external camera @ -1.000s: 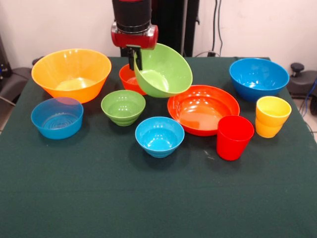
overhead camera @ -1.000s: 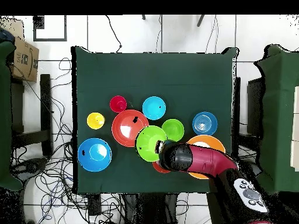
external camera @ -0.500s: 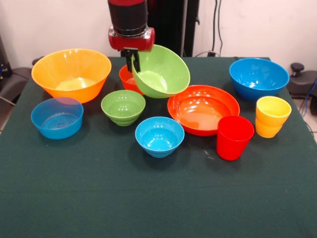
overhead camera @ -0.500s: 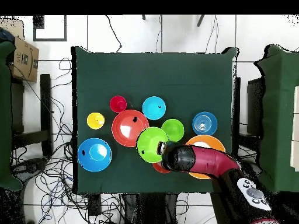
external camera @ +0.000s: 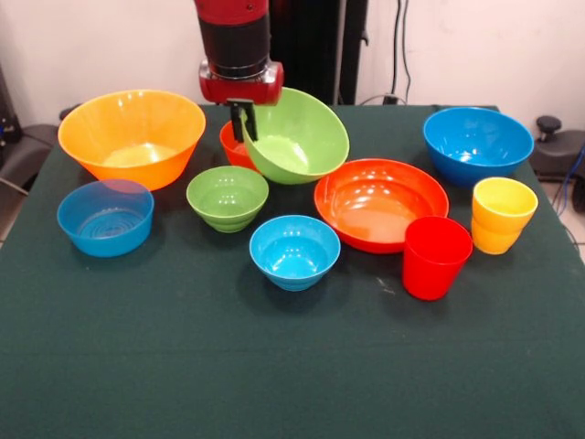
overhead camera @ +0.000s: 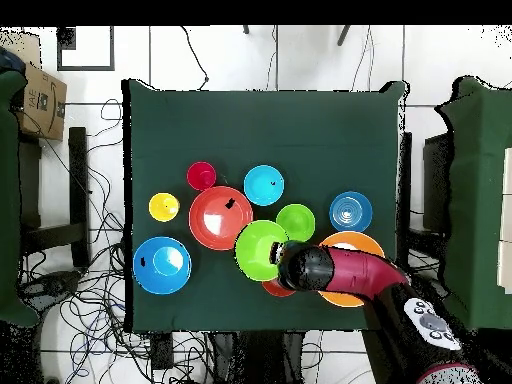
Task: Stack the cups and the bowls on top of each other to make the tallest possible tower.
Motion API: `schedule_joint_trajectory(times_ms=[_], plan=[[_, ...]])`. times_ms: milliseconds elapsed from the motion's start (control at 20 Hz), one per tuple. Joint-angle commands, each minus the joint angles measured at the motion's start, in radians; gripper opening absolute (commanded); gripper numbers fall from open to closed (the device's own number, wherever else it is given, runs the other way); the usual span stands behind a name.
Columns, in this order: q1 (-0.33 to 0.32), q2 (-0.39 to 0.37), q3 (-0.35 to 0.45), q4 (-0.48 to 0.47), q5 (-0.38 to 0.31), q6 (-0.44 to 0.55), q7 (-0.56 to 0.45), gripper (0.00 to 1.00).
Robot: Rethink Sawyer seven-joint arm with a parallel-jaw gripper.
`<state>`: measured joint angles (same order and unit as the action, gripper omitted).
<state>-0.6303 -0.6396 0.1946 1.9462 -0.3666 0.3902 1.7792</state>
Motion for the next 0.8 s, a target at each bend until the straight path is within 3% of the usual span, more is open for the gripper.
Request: schedule_joint_trajectory(times_ms=[50, 450, 800], plan=[[0.005, 0.013, 0.105, -0.064, -0.056, -0.050, -0.024, 0.00], [-0.015, 0.005, 0.127, -0.034, -0.048, -0.049, -0.022, 0.00], [-0.005, -0.178, 0.157, 0.062, 0.033, 0.081, -0.007, 0.00]])
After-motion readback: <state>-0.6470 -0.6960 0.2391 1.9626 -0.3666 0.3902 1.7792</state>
